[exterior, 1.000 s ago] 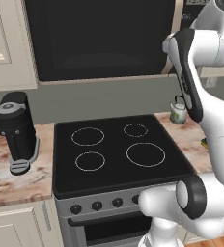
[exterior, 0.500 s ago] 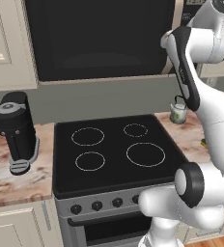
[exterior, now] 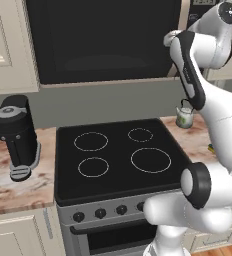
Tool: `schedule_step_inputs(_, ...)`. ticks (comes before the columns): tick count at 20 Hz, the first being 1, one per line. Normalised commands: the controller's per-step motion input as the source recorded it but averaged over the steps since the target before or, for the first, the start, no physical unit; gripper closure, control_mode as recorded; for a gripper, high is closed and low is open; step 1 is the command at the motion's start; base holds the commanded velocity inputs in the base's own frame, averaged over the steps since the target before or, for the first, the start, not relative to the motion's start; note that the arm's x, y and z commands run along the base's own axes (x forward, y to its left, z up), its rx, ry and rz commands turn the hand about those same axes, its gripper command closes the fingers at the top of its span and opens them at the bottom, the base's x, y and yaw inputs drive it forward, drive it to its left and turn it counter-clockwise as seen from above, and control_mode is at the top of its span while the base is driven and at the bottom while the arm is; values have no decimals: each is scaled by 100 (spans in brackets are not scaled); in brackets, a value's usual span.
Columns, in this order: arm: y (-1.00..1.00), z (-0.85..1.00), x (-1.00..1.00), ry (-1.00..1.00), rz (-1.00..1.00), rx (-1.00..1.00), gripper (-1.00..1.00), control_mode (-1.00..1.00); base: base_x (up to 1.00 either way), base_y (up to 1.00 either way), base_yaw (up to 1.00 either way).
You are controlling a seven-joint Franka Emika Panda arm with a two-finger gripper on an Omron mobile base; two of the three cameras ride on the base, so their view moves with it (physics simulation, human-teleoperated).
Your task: Place the sponge inside the microwave to prepare for sanitizing.
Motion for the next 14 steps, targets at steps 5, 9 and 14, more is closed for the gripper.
schedule_step_inputs(5,0,0,29,0,0,0,-100,-100,0,0,0)
schedule_step_inputs(9,0,0,27,0,0,0,-100,-100,0,0,0)
schedule_step_inputs(14,0,0,24,0,0,0,-100,-100,0,0,0)
